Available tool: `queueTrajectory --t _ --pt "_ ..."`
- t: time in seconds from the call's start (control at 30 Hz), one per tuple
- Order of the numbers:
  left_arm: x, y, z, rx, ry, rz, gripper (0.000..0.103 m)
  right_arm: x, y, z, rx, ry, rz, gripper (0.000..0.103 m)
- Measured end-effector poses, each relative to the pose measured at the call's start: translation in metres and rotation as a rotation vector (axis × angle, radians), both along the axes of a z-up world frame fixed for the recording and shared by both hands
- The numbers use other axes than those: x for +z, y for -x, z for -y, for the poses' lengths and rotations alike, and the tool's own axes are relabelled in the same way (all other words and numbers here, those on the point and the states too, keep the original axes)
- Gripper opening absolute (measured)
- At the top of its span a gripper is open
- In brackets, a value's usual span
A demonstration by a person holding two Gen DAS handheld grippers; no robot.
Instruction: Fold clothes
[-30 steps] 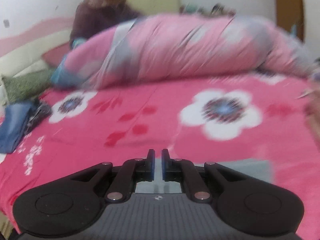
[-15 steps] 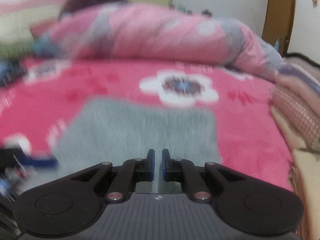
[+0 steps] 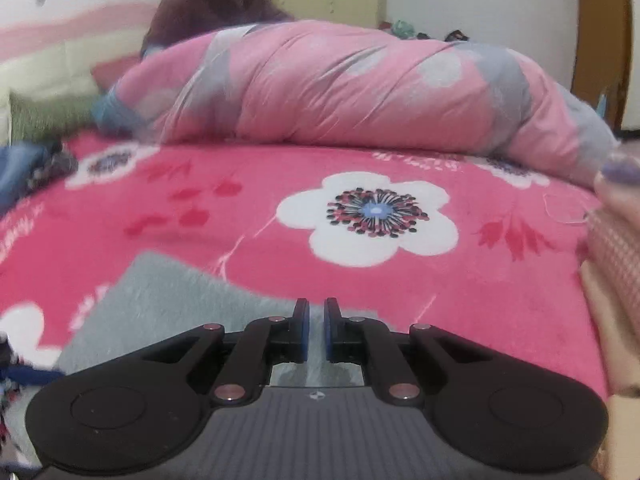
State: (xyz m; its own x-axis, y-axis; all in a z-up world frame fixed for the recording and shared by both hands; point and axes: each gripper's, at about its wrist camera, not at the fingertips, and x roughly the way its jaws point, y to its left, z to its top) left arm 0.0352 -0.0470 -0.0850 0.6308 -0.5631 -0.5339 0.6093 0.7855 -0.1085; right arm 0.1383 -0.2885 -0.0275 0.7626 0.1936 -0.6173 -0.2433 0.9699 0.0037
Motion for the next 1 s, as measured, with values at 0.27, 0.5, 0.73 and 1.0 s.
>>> queueTrajectory --t 0.27,0.5,0.73,1.0 --pt "0.002 0.002 0.002 0.004 -0.035 0.003 0.084 -0.007 -0.009 0.037 -0.226 -0.131 -0.023 0.01" --pt "0.002 0.001 0.004 0.009 -0.046 0.002 0.086 0.049 0.118 0.048 -0.075 -0.182 0.191 0.01" --pt "0.007 0.002 0.008 0.059 -0.05 -0.002 0.092 -0.037 0.138 0.033 -0.095 -0.143 0.051 0.01" --pt "0.021 0.029 0.016 0.055 -0.136 0.086 0.091 0.011 0.198 0.014 -0.041 -0.23 0.223 0.011"
